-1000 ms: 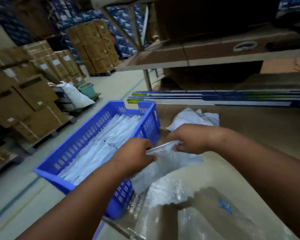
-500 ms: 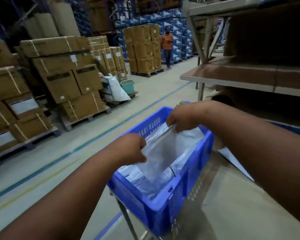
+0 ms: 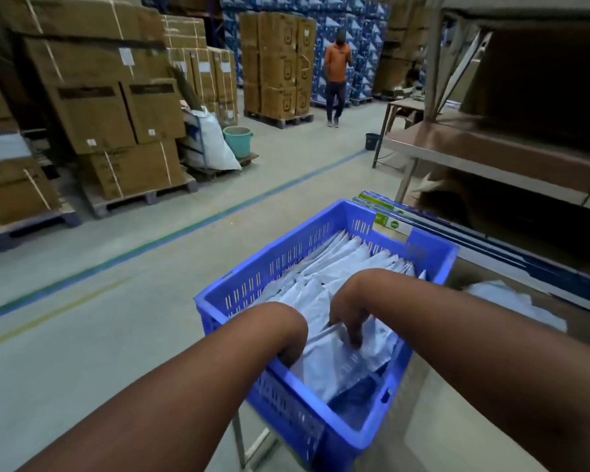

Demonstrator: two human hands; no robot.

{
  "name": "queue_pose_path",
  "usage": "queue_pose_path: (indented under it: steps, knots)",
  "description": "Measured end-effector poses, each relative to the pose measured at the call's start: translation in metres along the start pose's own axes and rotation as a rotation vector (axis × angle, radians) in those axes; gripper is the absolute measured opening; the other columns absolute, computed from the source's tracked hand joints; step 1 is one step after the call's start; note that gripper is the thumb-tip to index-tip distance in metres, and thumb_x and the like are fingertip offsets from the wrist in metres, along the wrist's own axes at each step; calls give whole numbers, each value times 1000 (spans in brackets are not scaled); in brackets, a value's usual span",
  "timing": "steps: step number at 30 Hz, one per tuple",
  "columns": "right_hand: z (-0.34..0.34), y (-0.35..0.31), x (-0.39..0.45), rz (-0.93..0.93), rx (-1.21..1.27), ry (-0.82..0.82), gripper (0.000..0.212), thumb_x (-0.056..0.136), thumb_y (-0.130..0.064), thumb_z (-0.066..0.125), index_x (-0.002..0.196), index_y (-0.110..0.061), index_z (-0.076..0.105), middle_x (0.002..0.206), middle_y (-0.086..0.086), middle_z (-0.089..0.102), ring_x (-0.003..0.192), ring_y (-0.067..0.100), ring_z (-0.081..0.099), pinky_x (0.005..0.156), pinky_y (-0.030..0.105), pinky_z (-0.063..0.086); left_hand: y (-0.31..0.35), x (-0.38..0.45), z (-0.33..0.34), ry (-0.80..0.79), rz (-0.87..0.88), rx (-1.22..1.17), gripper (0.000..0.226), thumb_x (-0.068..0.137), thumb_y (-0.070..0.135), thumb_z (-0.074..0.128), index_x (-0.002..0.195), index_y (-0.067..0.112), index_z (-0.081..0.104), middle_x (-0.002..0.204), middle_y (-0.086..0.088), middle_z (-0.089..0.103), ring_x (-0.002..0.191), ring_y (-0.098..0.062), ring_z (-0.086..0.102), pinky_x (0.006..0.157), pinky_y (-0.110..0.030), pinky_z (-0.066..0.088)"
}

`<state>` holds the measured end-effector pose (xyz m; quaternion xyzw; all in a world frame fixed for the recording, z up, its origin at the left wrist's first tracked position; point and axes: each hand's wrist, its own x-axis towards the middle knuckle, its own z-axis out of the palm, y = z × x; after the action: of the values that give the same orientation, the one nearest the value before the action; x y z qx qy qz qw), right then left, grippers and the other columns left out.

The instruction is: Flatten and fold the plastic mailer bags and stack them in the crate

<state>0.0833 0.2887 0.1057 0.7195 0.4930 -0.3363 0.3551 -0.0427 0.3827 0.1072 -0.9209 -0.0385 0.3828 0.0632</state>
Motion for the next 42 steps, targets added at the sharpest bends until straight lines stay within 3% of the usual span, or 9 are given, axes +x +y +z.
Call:
queue_pose_path:
  steps: [3, 8, 15, 19, 23, 31, 37, 39, 42]
  knots:
    - [5, 2, 10, 64, -21, 16, 65, 77, -48, 86, 134, -20, 70, 113, 7, 73, 91, 28, 67, 85, 30, 55, -7, 5, 1, -30, 2, 39, 26, 92, 26, 77, 71, 17, 65, 77, -2, 62, 80, -28, 60, 85, -39, 55]
    - [12, 8, 20, 193, -57, 365, 30, 87, -44, 78, 114, -30, 77, 110, 0, 72, 95, 28, 67, 78, 33, 53, -11, 12, 6, -34, 56, -53, 19, 88, 29, 82, 79, 19, 68, 79, -2, 62, 67, -24, 53, 75, -37, 50]
    - [12, 18, 13, 190, -121, 304, 31, 85, -48, 80, 112, -34, 74, 86, -9, 65, 78, 19, 63, 68, 30, 47, 0, 11, 11, -71, 89, 62, 18, 92, 33, 78, 87, 18, 69, 88, -3, 64, 87, -29, 62, 92, -42, 56]
    - [16, 23, 9, 264, -174, 444, 25, 91, -41, 74, 113, -30, 74, 97, -4, 68, 87, 27, 67, 71, 33, 53, 1, 12, 11, -70, 41, 155, 22, 90, 33, 77, 78, 24, 61, 91, 1, 62, 92, -29, 64, 96, -47, 56]
    - [20, 28, 0, 282, -92, 494, 20, 93, -43, 71, 101, -25, 72, 94, -1, 65, 83, 28, 63, 65, 32, 48, 2, 7, 6, -107, 5, 73, 37, 81, 58, 81, 79, 24, 67, 90, 3, 70, 89, -25, 69, 95, -43, 57]
    - [35, 33, -80, 210, 198, 755, 25, 94, -51, 70, 107, -29, 69, 80, -10, 59, 86, 19, 57, 63, 32, 41, 17, -23, -29, 453, 43, 56, 60, 81, 75, 72, 70, 19, 52, 73, 7, 54, 81, -24, 59, 62, -34, 45]
    - [89, 37, -164, 307, 299, 930, 30, 93, -58, 65, 114, -36, 65, 106, -11, 67, 100, 17, 64, 82, 37, 55, 80, -60, -81, 748, 184, -2, 36, 93, 62, 64, 100, 27, 72, 98, 8, 61, 108, -21, 63, 80, -35, 54]
    - [118, 44, -191, 357, 296, 962, 31, 92, -59, 65, 115, -37, 65, 111, -10, 68, 103, 19, 65, 81, 35, 54, 110, -64, -94, 833, 235, 9, 34, 92, 61, 63, 90, 28, 68, 110, 5, 65, 113, -22, 61, 78, -34, 50]
    - [170, 56, -219, 418, 326, 975, 29, 91, -58, 65, 110, -37, 65, 107, -8, 69, 99, 22, 67, 72, 34, 49, 162, -65, -106, 891, 286, 54, 33, 90, 57, 64, 89, 24, 68, 96, 4, 62, 104, -24, 62, 75, -32, 44]
